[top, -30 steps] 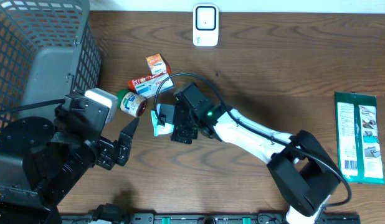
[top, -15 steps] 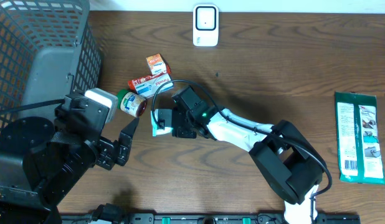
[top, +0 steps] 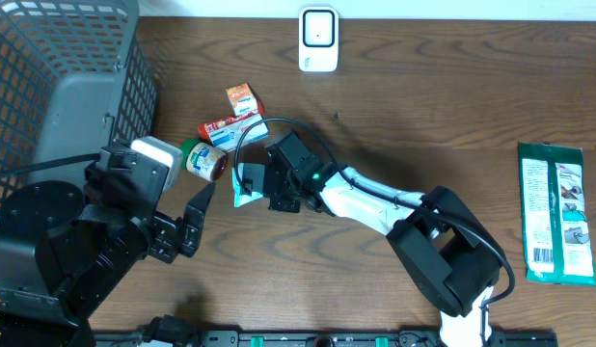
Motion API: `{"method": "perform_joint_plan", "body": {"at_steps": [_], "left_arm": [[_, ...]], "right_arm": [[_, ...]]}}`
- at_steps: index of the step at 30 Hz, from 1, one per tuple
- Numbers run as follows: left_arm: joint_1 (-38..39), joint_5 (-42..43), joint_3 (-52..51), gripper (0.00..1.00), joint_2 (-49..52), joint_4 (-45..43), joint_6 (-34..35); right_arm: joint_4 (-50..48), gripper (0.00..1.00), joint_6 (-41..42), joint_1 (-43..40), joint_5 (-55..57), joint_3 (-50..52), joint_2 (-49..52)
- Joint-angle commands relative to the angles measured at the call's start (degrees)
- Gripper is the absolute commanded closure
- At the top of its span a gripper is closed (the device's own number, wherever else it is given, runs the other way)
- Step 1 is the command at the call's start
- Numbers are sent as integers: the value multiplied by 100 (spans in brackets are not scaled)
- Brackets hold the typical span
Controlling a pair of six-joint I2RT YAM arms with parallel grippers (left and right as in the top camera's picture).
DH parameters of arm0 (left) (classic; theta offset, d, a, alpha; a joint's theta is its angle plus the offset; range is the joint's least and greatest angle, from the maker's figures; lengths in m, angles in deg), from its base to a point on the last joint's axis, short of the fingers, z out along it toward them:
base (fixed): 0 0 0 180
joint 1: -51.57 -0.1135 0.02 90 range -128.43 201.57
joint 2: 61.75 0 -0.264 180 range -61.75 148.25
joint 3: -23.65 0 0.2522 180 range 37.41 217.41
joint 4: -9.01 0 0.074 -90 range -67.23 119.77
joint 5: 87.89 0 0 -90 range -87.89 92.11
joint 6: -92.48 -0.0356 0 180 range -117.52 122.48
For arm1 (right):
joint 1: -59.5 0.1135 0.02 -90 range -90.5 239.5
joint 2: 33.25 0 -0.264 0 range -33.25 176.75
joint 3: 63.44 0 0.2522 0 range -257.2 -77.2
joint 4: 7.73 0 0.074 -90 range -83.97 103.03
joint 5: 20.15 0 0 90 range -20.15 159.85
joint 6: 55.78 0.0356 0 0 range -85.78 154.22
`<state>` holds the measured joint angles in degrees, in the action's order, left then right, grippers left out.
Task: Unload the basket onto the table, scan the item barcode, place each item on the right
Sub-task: 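Lift the mint wipes pack and carry it toward the scanner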
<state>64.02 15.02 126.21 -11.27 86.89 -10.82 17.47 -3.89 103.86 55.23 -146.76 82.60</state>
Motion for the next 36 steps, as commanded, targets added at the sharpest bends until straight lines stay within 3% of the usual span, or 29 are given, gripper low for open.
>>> {"method": "perform_joint_plan", "body": {"at_steps": [1,11,18,24,27,36], "left_arm": [[-15,-55,33,14,0,-7,33],[-15,-55,33,14,-2,-7,33],[-15,-55,33,14,0,-4,33],[-15,-55,33,14,-2,-7,33],[-15,-55,33,14,0,-4,33],[-15,-55,33,14,0,-7,33]], "right_arm": [[221,99,1167,39,-835,85,4],[210,99,2173,-826,-3484,85,-1038],[-280,99,3108,-2212,-6043,87,-1244],[-852,99,3779,-3211,-7479,87,-1244],[-1091,99,4511,-3582,-7477,87,-1246],[-1145,99,4463,-4382,-7479,90,-1244]]}}
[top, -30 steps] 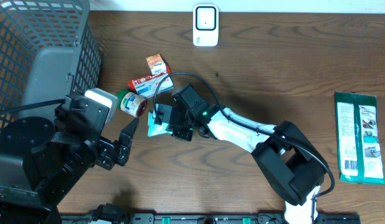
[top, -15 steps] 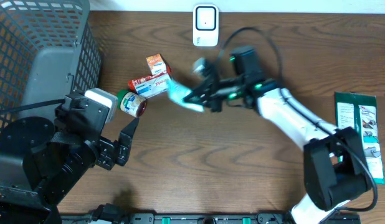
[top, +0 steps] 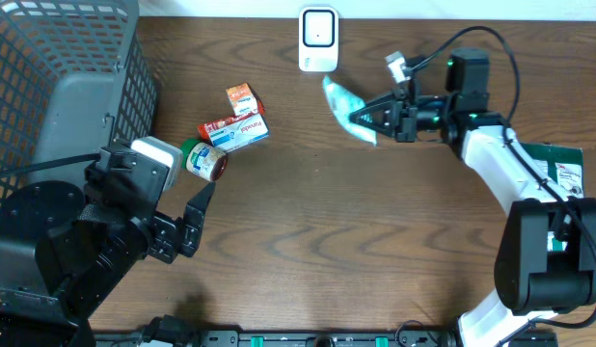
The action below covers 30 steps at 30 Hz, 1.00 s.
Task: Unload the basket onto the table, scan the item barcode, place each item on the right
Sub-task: 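Lift the mint wipes pack and carry it toward the scanner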
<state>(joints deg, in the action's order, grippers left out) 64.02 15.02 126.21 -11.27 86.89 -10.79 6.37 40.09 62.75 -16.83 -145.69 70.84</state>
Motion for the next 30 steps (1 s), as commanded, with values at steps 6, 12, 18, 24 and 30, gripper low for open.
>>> {"method": "perform_joint_plan", "body": {"at_steps": [6,12,18,24,30], "left_arm": [[-15,-55,33,14,-2,-7,31],[-15,-55,33,14,-2,-7,31],[-15,-55,33,14,-2,-4,31],[-15,-55,33,14,0,-7,31],[-15,-55,33,14,0,-7,31]], "right_arm": [[-35,99,-525,-645,-273,-13,-57],[-37,99,-898,-743,-273,-11,-15],[-35,99,-894,-719,-273,-11,-15],[-42,99,-319,-702,-264,-9,-15],[-645,99,2334,-713,-267,-9,-15]]}}
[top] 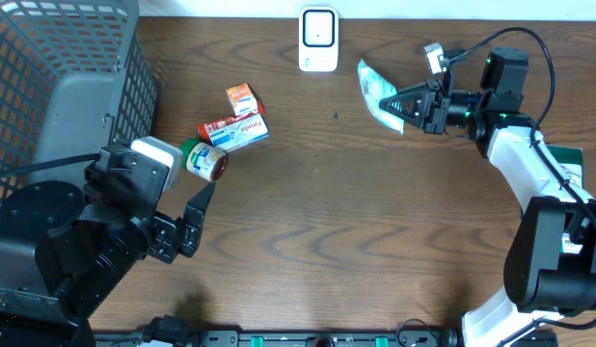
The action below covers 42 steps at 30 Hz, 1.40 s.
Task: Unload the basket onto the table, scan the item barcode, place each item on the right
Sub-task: 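Lift the mint wipes pack and carry it toward the scanner, then hold the mint wipes pack against the scanner window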
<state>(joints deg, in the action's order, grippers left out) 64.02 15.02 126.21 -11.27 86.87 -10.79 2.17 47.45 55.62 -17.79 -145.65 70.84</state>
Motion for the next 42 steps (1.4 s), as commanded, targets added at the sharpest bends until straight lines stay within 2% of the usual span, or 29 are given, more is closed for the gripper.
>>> {"method": "perform_joint_plan", "body": {"at_steps": [1,4,8,14,17,20,23,24,26,28,30,31,34,37,42], "left_arm": [[-15,-55,33,14,0,-4,31],[-15,-55,33,14,0,-2,31],[-15,-55,33,14,0,-4,31],[-15,-55,33,14,-2,-2,31],[-15,-55,33,14,0,-2,31],[-15,-55,33,14,0,-2,31],[-15,-55,33,14,0,-4,31],[-15,-55,33,14,-2,-4,31],[-15,-55,33,14,0,-4,31],[-15,-55,33,14,0,-4,31],[-15,-55,33,14,0,-4,31],[-15,-55,33,14,0,-4,31],[-15,-55,33,14,-2,-2,31],[-15,-55,33,14,0,-4,31],[-15,-55,33,14,0,-4,31]], "right_arm": [[-345,99,1930,-11,-168,-13,-15],[-590,99,2929,-44,-170,-13,-15],[-584,99,3593,-63,-170,-13,-15],[-566,99,3727,-57,-170,-13,-15],[-675,99,3523,-44,-164,-13,-17],[-2247,99,3606,201,-26,-15,-151],[-3875,99,3851,494,883,-22,-280],[-4033,99,3834,573,1246,-50,-286],[-3598,99,3191,743,1919,-133,-284],[-2524,99,1878,946,2699,-146,-284],[-1333,99,789,1204,3895,-199,-284],[-708,99,120,1408,4883,-254,-284],[-105,99,-776,1818,6701,-426,-284],[216,99,-2199,2234,8234,-813,-267],[1178,99,-3950,2339,8450,-1792,50]]}}
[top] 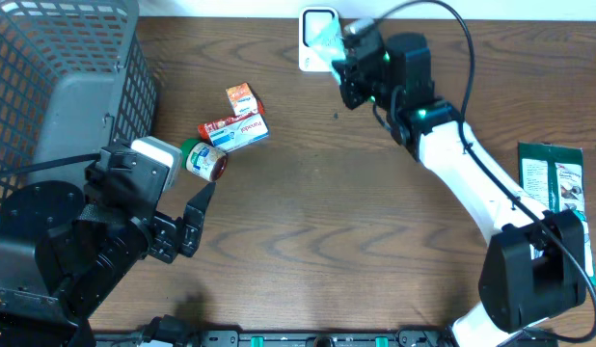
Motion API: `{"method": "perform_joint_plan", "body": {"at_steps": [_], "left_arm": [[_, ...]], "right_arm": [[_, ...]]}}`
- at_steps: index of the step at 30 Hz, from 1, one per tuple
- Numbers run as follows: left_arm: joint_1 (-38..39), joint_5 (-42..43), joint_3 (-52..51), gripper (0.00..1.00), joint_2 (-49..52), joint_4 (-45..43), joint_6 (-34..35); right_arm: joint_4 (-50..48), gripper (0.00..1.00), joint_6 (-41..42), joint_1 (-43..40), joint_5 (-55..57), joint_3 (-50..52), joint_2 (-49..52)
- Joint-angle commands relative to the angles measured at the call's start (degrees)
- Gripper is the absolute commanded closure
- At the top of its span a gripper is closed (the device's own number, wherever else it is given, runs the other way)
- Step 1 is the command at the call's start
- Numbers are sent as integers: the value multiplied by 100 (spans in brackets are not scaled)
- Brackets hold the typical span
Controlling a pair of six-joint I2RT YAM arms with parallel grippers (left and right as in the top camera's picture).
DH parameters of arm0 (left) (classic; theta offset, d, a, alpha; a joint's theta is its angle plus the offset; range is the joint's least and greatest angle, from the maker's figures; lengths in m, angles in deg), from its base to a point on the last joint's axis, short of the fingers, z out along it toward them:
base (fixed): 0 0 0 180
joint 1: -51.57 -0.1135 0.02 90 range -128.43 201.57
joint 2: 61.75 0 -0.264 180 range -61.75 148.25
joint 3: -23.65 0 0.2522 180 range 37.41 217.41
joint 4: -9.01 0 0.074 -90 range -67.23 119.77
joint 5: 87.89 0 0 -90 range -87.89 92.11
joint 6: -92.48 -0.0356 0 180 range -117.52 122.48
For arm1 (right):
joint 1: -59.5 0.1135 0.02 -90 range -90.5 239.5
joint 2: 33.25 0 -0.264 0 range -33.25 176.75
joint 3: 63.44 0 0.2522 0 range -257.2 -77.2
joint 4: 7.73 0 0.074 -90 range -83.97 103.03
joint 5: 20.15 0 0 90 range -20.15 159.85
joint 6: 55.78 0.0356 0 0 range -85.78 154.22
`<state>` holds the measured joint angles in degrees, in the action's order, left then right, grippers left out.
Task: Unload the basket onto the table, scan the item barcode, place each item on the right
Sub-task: 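Hold the mint wipes pack against the scanner window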
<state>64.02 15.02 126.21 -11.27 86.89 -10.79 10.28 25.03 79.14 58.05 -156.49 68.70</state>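
Note:
A white barcode scanner stands at the table's far edge, in the middle. My right gripper reaches in from the right and is shut on a small teal packet. The packet is held right over the scanner and hides part of its face. My left gripper rests at the near left, below the small items, with nothing in it. Its fingers overlap from above, so the gap between them does not show.
A grey wire basket fills the far left corner. Beside it lie a small orange box, a red and white box and a green-lidded jar. A large green pack lies at the right edge.
My right gripper has moved left with the teal packet, from a spot right of the scanner to directly over it. The left arm and the small items have not moved.
My right gripper was first down at the teal packet beside the jar and boxes. It then held the packet up, right of the scanner, then a little further right. Now the packet is at the scanner. The left arm stayed still throughout.

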Motion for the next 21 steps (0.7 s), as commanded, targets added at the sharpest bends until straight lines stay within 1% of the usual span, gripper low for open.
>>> {"method": "perform_joint_plan", "body": {"at_steps": [1,2,7,11,17,21], "left_arm": [[-15,-55,33,14,0,-7,31],[-15,-55,33,14,-2,-7,31],[-15,-55,33,14,0,-4,31],[-15,-55,33,14,0,-7,31],[-15,-55,33,14,-2,-7,31],[-15,-55,33,14,-2,-7,31]], "right_arm": [[520,99,-1801,-22,874,-890,361],[820,99,-1969,-46,872,-1276,599],[1709,99,-2594,-63,872,-2452,1412],[2186,99,-2962,-72,870,-3353,2168],[2240,99,-3167,-96,562,-4286,3115],[2184,99,-3195,-94,352,-4529,3508]]}}
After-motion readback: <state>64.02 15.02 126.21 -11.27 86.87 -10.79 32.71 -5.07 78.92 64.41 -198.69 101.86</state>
